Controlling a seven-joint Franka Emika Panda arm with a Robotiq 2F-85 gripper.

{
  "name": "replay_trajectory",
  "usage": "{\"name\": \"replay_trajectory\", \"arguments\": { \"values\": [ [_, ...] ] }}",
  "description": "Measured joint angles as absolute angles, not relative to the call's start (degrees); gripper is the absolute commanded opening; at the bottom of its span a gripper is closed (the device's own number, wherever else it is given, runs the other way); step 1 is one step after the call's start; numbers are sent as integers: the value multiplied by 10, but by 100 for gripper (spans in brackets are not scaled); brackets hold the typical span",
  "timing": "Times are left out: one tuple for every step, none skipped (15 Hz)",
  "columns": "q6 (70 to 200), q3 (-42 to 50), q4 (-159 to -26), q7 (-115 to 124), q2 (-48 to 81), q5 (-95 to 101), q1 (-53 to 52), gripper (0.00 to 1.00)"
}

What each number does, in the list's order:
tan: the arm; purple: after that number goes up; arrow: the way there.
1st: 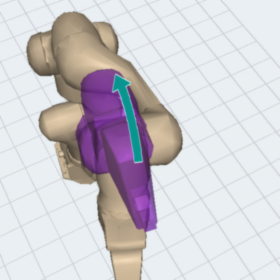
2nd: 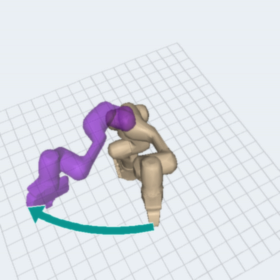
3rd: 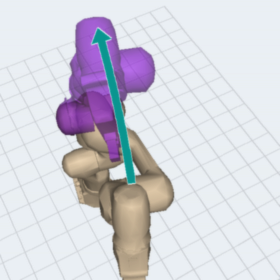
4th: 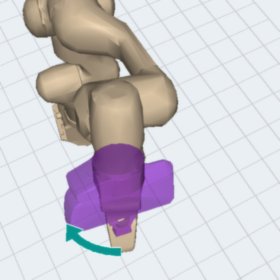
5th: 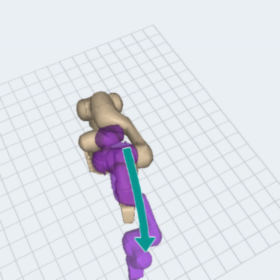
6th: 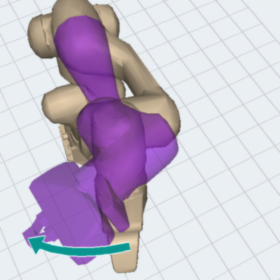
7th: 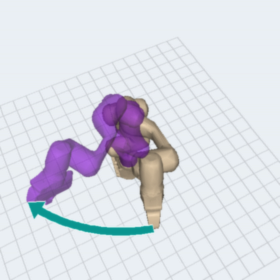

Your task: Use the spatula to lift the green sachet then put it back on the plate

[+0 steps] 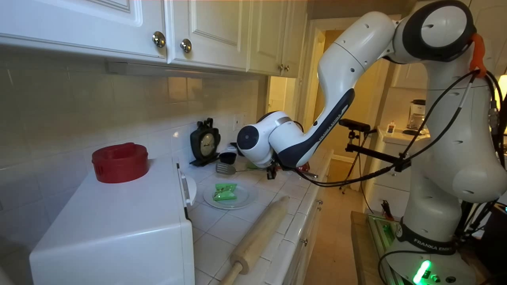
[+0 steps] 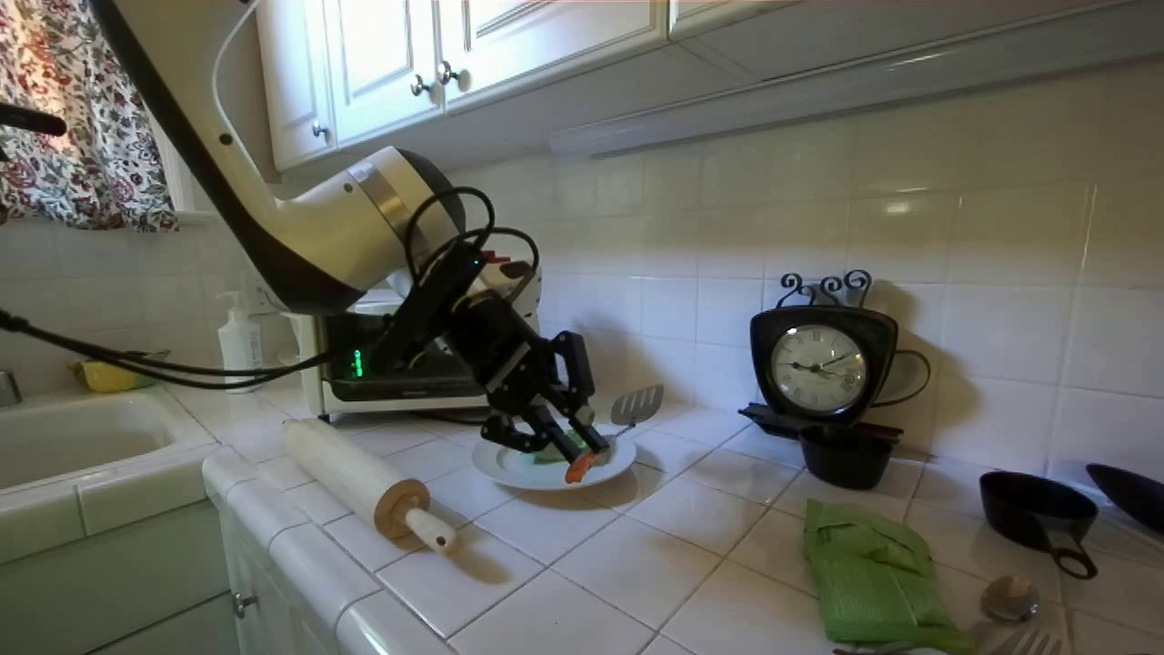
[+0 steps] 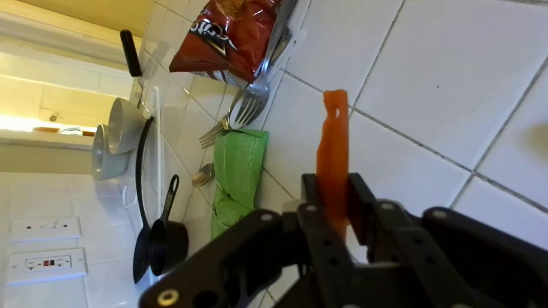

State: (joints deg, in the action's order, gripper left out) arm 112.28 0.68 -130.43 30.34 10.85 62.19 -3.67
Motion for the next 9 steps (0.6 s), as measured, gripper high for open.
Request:
{"name": "replay_trajectory", "arguments": {
  "values": [
    [1123, 9, -1302, 309, 108, 622, -33, 5],
    [1123, 13, -1300, 313, 108, 622, -28, 5],
    [1123, 16, -1296, 314, 108, 622, -21, 5],
    [1126, 21, -1291, 314, 108, 620, -13, 5],
    [1133, 25, -1285, 313, 108, 613, -3, 5],
    [1145, 28, -1280, 309, 108, 602, 7, 5],
    [1157, 32, -1276, 303, 108, 586, 17, 5],
    [1170, 34, -1272, 293, 109, 569, 26, 5],
    [1183, 37, -1270, 285, 111, 552, 33, 5]
  ]
}}
